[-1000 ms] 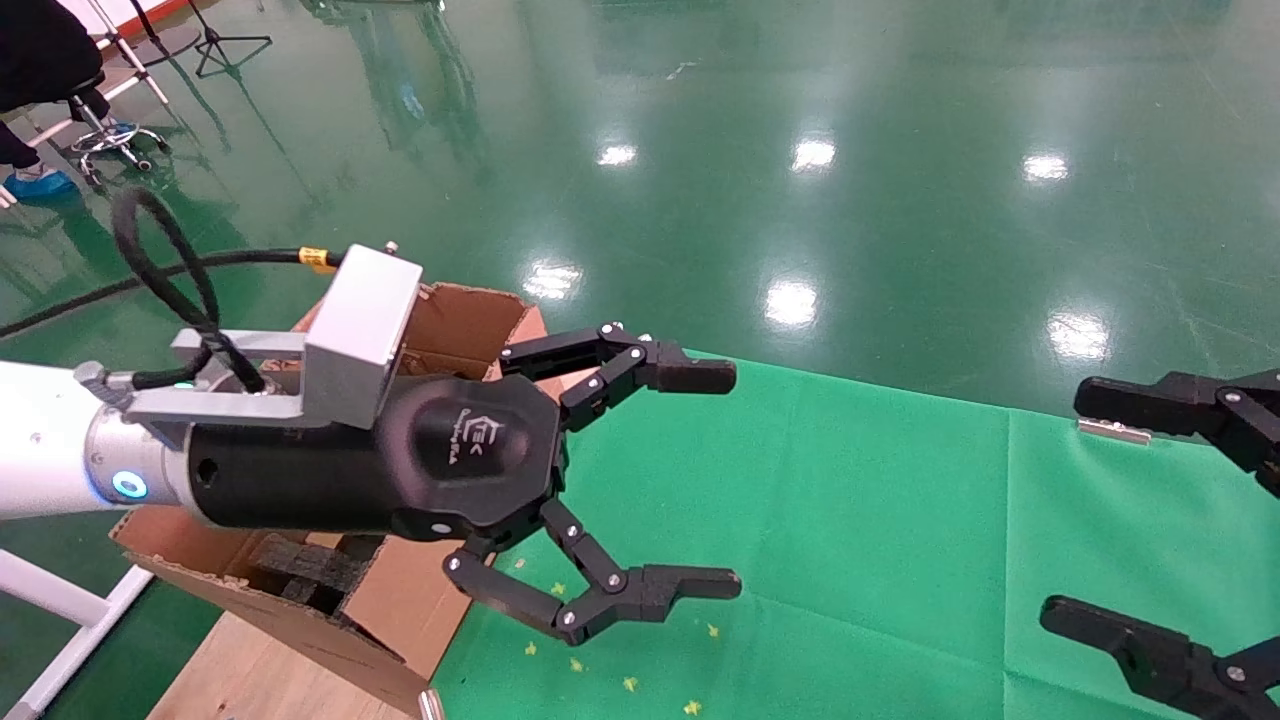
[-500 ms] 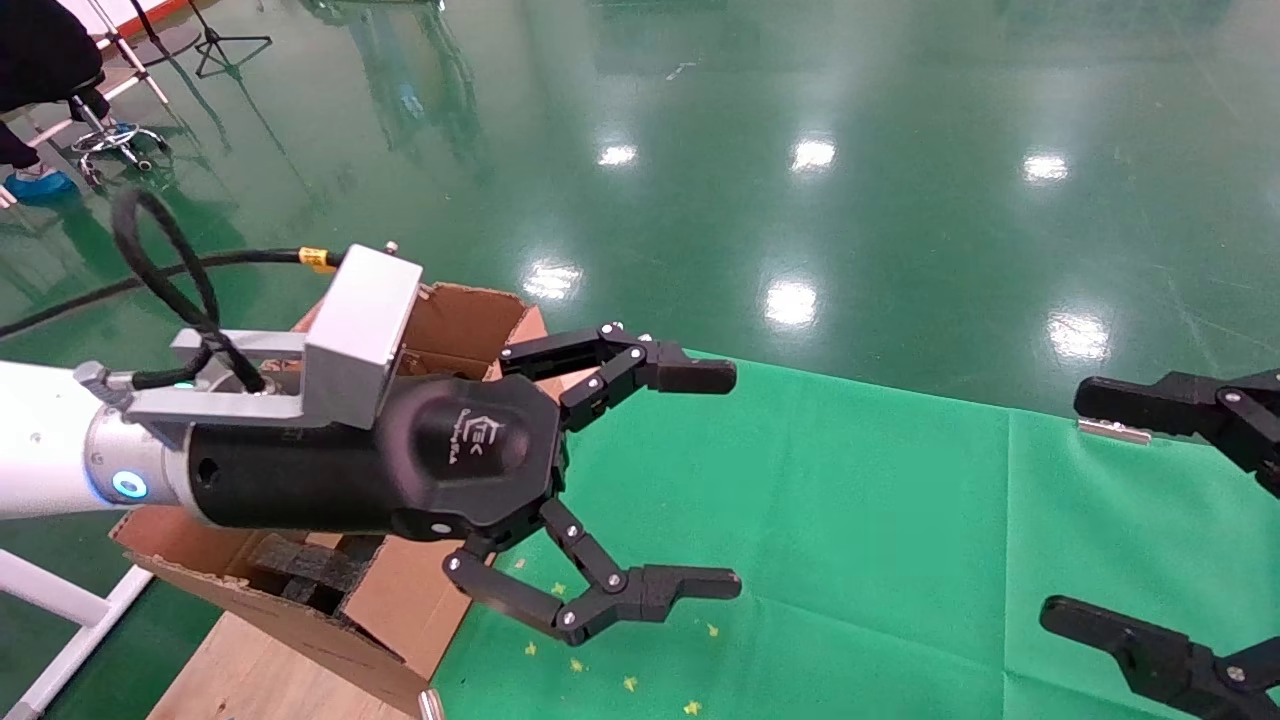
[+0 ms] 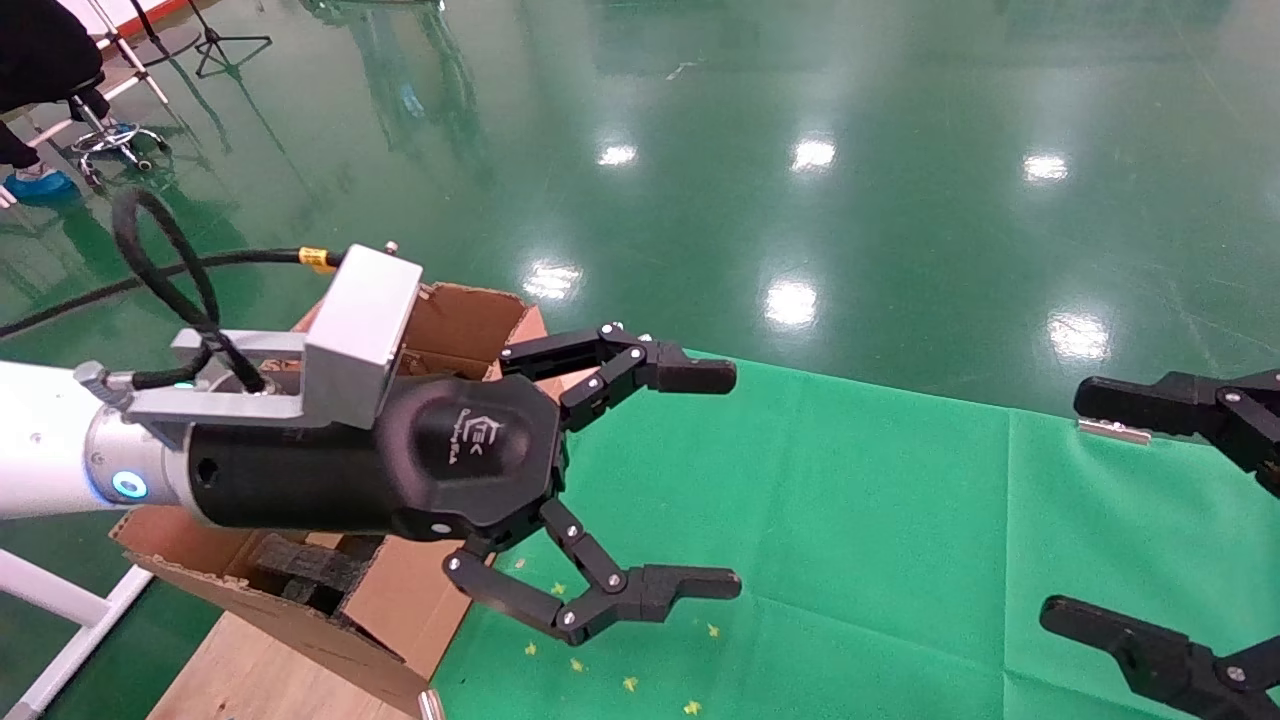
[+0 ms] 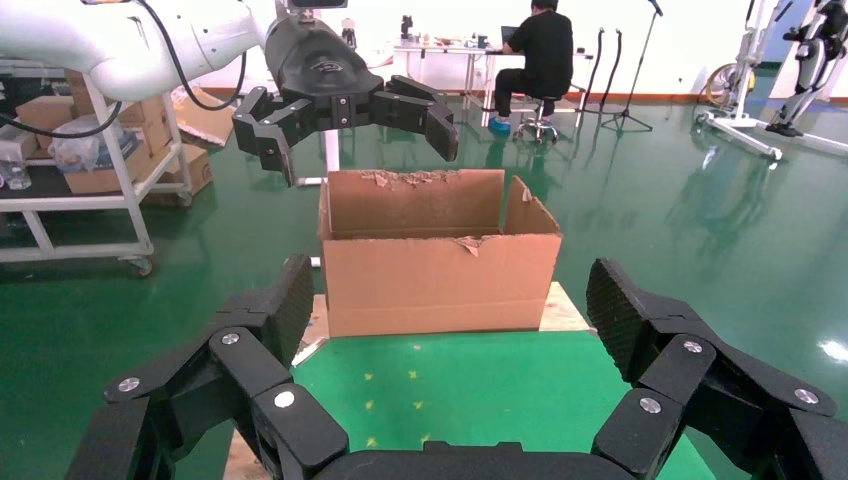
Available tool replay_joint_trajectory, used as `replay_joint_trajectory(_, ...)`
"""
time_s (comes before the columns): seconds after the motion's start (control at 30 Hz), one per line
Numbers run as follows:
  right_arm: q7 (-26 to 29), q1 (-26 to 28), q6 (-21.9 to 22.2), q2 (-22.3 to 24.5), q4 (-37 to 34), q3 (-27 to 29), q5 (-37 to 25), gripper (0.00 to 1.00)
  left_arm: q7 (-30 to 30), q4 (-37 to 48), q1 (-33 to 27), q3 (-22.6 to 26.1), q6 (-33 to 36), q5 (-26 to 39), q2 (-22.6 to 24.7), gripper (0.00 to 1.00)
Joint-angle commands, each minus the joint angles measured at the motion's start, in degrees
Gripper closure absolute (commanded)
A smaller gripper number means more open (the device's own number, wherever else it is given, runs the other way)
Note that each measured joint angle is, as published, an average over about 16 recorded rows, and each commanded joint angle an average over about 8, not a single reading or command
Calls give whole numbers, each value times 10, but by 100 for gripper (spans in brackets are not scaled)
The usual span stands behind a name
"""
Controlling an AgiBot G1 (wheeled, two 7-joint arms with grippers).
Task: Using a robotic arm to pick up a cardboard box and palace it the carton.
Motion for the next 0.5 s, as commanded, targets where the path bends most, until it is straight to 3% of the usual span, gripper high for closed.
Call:
replay_joint_trajectory(0.03, 0, 0, 0, 0, 0, 0, 0, 0, 0, 0, 0, 0, 0, 0, 0, 0)
replay_joint_trajectory(0.5, 0, 0, 0, 0, 0, 0, 0, 0, 0, 0, 0, 0, 0, 0, 0, 0)
